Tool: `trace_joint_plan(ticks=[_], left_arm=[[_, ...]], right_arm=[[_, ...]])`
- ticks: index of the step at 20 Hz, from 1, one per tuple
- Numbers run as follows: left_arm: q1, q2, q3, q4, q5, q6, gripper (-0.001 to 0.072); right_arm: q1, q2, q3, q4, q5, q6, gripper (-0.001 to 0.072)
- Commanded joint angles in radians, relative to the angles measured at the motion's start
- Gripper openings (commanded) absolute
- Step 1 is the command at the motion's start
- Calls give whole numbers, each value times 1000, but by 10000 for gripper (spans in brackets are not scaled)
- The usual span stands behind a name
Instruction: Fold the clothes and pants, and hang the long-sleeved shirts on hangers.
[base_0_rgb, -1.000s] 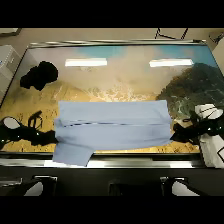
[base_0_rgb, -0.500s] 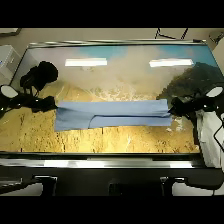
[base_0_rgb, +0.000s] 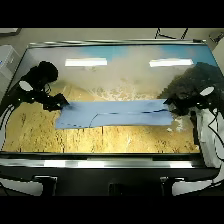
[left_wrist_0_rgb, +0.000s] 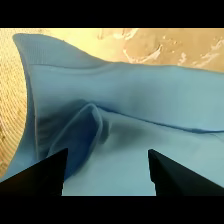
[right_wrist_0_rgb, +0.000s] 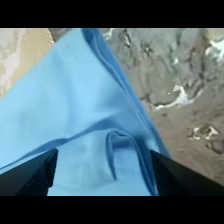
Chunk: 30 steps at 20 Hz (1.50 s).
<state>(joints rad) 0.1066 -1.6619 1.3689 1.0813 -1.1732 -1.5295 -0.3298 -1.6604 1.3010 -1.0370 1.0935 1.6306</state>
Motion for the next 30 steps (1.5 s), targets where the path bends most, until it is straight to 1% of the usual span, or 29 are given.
trace_joint_plan(ticks=[1, 4, 6, 8, 9, 10, 11, 12, 13, 14, 15, 16, 17, 18, 19, 20, 23, 24, 25, 28, 30], left_arm=[[27, 23, 17, -5, -78, 14, 559], [29, 95, 16, -6, -87, 14, 558], [13, 141, 16, -10, -87, 14, 558], [-11, 183, 16, -10, -87, 14, 558], [-25, 199, 16, -10, -86, 13, 558], [-40, 211, 16, -10, -84, 13, 558], [-58, 219, 16, -10, -83, 11, 558], [-76, 220, 16, -10, -82, 11, 557], [-100, 219, 15, -10, -75, 10, 555], [-128, 215, 15, -10, -58, 10, 512], [-167, 208, 14, -10, -23, 10, 391], [-212, 200, 11, -10, 32, 10, 294], [-268, 185, 5, -10, 105, 10, 240], [-327, 165, 0, -10, 176, 2, 216], [-394, 135, -4, -10, 246, -29, 84], [-455, 101, -4, -10, 300, -53, 30], [-601, -14, -4, -17, 400, -195, 30], [-634, -51, -4, -50, 417, -240, 30], [-663, -81, -4, -106, 435, -253, 30], [-769, -163, -3, -393, 542, -251, 29], [-860, -210, 6, -594, 625, -243, 29]], right_arm=[[-74, -16, 35, -21, 82, -16, 720], [-86, -72, 33, 6, 187, -101, 720], [-67, -113, 32, 71, 191, -141, 720], [-47, -143, 32, 126, 172, -148, 720], [-33, -154, 32, 140, 164, -147, 687], [-21, -161, 32, 141, 158, -147, 545], [-11, -162, 32, 142, 149, -158, 386], [-8, -161, 34, 158, 147, -184, 100], [-10, -156, 35, 196, 164, -219, 46], [-10, -139, 35, 236, 187, -269, 44], [-9, -112, 35, 266, 208, -283, 44], [-6, -72, 35, 286, 235, -282, 44], [2, -25, 35, 296, 259, -281, 44], [16, 37, 35, 297, 280, -276, 44], [34, 106, 35, 296, 295, -257, 44], [50, 174, 35, 296, 304, -234, 44], [110, 371, 35, 296, 336, -150, 44], [127, 422, 35, 296, 350, -130, 45], [143, 469, 35, 297, 358, -109, 45], [187, 587, 35, 296, 373, -55, 45], [199, 625, 35, 296, 372, -32, 45]])
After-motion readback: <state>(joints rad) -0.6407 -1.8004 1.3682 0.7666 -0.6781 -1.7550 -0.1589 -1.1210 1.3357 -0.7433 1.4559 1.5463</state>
